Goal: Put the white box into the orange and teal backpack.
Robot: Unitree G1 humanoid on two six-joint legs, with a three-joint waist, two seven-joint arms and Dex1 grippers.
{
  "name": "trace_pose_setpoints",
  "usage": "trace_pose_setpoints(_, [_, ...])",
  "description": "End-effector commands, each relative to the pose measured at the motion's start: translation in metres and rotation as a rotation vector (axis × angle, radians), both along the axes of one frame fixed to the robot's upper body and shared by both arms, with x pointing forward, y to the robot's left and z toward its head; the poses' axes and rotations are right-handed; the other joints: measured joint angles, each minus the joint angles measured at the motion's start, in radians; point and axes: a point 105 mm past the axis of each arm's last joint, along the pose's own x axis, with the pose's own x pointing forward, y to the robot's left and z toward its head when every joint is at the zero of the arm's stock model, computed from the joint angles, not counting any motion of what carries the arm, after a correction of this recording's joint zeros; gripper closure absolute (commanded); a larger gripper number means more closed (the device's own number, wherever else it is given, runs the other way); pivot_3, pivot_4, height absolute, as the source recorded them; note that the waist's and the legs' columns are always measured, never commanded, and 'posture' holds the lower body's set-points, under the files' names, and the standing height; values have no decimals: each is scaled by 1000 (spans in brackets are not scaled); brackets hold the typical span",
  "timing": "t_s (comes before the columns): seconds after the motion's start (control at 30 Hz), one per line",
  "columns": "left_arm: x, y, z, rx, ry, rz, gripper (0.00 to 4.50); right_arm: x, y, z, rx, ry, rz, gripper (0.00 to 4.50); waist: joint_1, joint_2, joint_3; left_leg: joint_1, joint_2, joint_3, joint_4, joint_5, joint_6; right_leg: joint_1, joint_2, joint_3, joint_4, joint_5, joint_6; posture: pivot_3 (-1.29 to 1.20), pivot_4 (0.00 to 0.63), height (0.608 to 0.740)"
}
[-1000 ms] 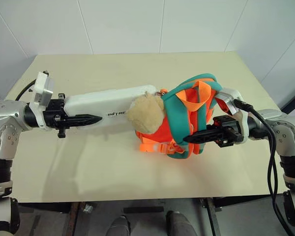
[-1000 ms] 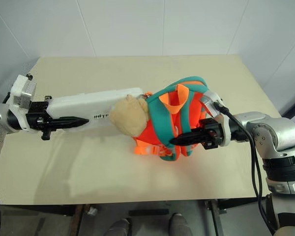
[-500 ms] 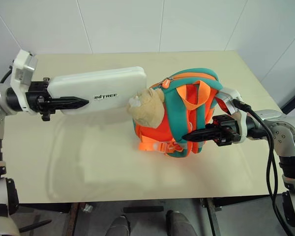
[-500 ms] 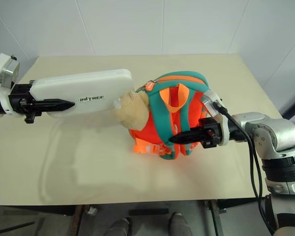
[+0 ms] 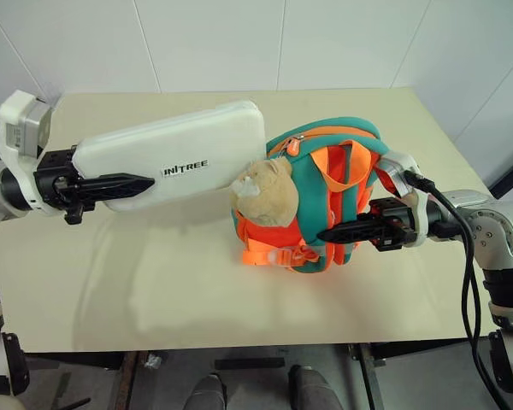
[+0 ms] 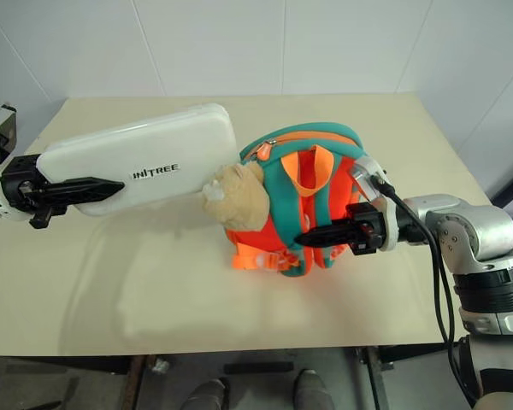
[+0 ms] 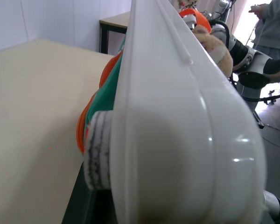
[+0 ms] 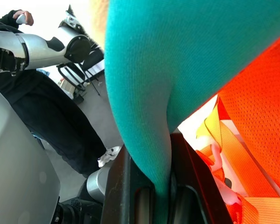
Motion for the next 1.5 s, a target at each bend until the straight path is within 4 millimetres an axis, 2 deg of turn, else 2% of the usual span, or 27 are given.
trace_pose_setpoints(0.03, [1,-8,-7,86,-56,-21,3201,-2,3,11,15,-51,30,4461,2,0,0,0,0,0,0,0,0,0,0,0,0,0,0,0,150,740])
trace_pose_setpoints(0.27, [25,-16,-26,252,-104,-6,3201,-3,6,11,18,-53,34,4461,5,0,0,0,0,0,1,0,0,0,0,0,0,0,0,0,150,740])
trace_pose_setpoints(0.37, [44,-22,-33,409,-115,12,3201,-3,6,11,21,-53,33,4461,5,0,0,0,0,0,1,0,0,0,0,0,0,0,0,0,150,740])
trace_pose_setpoints(0.53, [64,-55,-30,509,-166,-88,3201,-1,9,11,28,-62,36,4461,6,0,0,0,-1,0,2,1,0,1,0,0,1,0,1,0,150,740])
trace_pose_setpoints(0.6, [71,-82,-26,502,-174,-163,3201,-2,11,10,34,-65,39,4461,6,0,0,0,-1,-1,3,1,0,1,0,0,1,0,1,0,150,740])
trace_pose_setpoints(0.67, [75,-107,-26,484,-175,-244,3201,-3,14,10,39,-68,42,4461,7,0,0,0,-1,-1,3,1,1,2,0,0,2,1,1,0,150,740])
trace_pose_setpoints(0.73, [76,-120,-27,480,-172,-283,3201,-4,15,9,42,-70,42,4461,6,0,0,-1,-2,-1,4,1,1,1,0,0,2,1,1,0,150,740])
trace_pose_setpoints(0.87, [74,-161,-38,408,-143,-415,3201,-7,18,6,52,-75,36,4461,2,0,0,-2,-2,-1,3,1,1,1,0,0,4,1,2,0,150,740])
trace_pose_setpoints(1.0, [79,-181,-48,379,-130,-417,3201,-10,20,5,59,-79,27,4461,6,0,0,-3,-2,-1,3,1,1,1,0,0,3,0,2,0,150,740])
trace_pose_setpoints(1.17, [94,-188,-49,348,-157,-304,3201,-12,20,3,66,-79,16,4461,8,0,0,-3,-2,-1,7,1,1,1,0,0,2,0,2,0,150,740])
trace_pose_setpoints(1.23, [99,-187,-45,323,-178,-258,2477,-13,21,1,67,-76,12,4500,9,0,0,-3,-2,-2,9,1,1,2,0,0,3,0,3,0,150,740])
trace_pose_setpoints(1.37, [99,-175,-31,283,-211,-227,1336,-13,22,-1,69,-75,10,4500,7,0,0,-3,-2,-2,14,1,1,4,0,0,4,2,4,0,150,740])
trace_pose_setpoints(1.47, [88,-148,-13,248,-275,-264,497,-12,20,-1,66,-75,2,4500,-5,1,0,-3,-2,-2,14,1,1,3,0,0,5,2,4,0,150,740])
trace_pose_setpoints(1.5, [85,-140,-8,233,-294,-270,497,-11,20,-1,65,-76,-1,4500,-9,1,0,-3,-2,-2,13,1,1,2,0,0,5,2,4,0,150,740])
